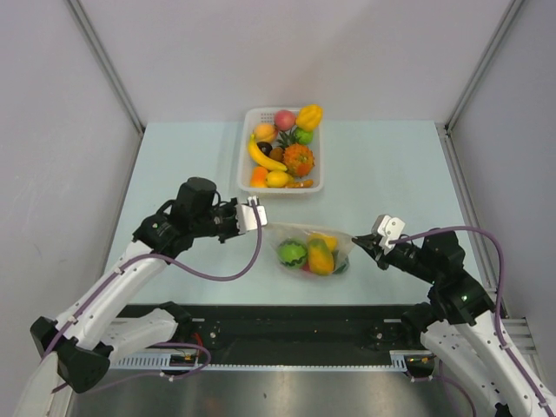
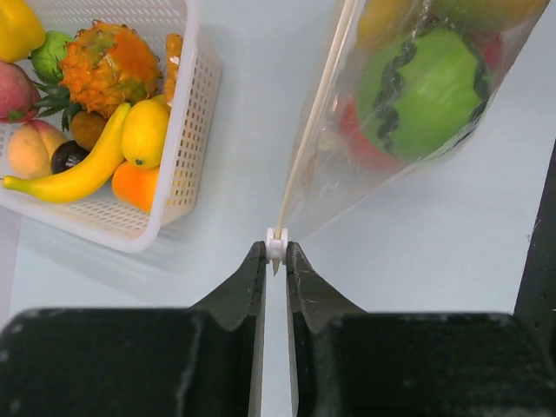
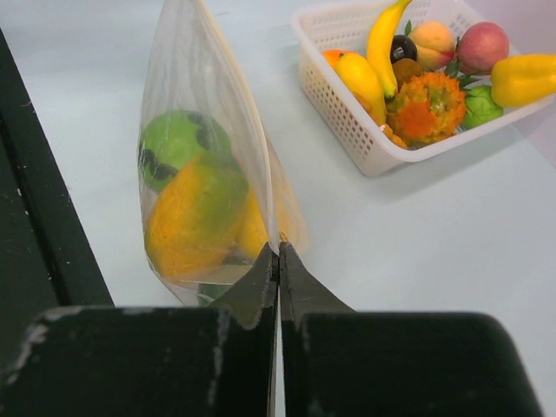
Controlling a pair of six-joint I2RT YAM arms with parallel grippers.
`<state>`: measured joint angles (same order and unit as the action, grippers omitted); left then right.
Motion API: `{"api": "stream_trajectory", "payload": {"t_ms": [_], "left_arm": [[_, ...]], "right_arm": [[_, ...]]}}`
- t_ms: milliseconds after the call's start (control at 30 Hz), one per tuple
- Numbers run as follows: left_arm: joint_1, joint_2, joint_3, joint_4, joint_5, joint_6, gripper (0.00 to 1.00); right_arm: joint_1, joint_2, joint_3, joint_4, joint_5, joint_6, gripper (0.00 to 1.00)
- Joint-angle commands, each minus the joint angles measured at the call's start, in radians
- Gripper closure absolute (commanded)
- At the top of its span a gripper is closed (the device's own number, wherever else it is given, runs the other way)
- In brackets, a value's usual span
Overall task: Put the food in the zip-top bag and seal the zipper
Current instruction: Zip the zipper food storage bag at the center of the board, then place the zipper food storage bag at the center of the board.
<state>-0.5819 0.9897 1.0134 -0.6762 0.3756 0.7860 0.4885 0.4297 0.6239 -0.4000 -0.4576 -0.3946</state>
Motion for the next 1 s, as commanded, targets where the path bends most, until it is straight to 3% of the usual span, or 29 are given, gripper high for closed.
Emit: {"api": "stream_trajectory", "payload": {"t_ms": [0, 33, 133, 167, 200, 267, 467, 633, 800, 900, 967], "left_arm": [[0.025, -0.036, -0.024, -0.025, -0.050, 0.010, 0.86], [0.025, -0.036, -0.021, -0.023, -0.044, 0.007, 0.85], [0.024, -0.036, 0.019, -0.019, 0.029, -0.025, 0.57], [0.022, -0.031, 0.055, -0.010, 0.073, -0.065, 0.40], [0.004, -0.019, 0.076, -0.002, 0.083, -0.086, 0.34], [-0.038, 0.004, 0.135, 0.015, 0.057, -0.103, 0.24], [-0.206, 0.144, 0.252, -0.013, 0.019, -0.132, 0.10], [-0.289, 0.205, 0.240, 0.065, -0.013, -0.128, 0.03], [-0.303, 0.334, 0.275, 0.067, -0.020, -0.094, 0.07], [-0.306, 0.377, 0.295, 0.040, 0.009, -0.083, 0.22], [-0.317, 0.391, 0.315, 0.006, 0.035, -0.071, 0.42]], "right_arm": [[-0.008, 0.001, 0.042, 0.009, 0.010, -0.023, 1.00], [-0.008, 0.003, 0.042, 0.007, -0.004, -0.023, 1.00], [-0.008, 0.015, 0.043, 0.004, -0.039, -0.023, 1.00], [-0.008, 0.026, 0.045, 0.003, -0.049, -0.023, 1.00], [-0.007, 0.030, 0.045, 0.004, -0.056, -0.023, 1.00], [-0.008, 0.040, 0.043, 0.010, -0.058, -0.020, 1.00], [-0.005, 0.055, 0.046, 0.027, -0.069, -0.006, 1.00], [-0.007, 0.047, 0.051, 0.027, -0.070, -0.001, 1.00], [-0.007, 0.038, 0.060, 0.015, -0.067, 0.011, 1.00], [-0.007, 0.027, 0.071, 0.003, -0.072, 0.022, 1.00], [-0.007, 0.024, 0.076, -0.006, -0.072, 0.028, 1.00]]}}
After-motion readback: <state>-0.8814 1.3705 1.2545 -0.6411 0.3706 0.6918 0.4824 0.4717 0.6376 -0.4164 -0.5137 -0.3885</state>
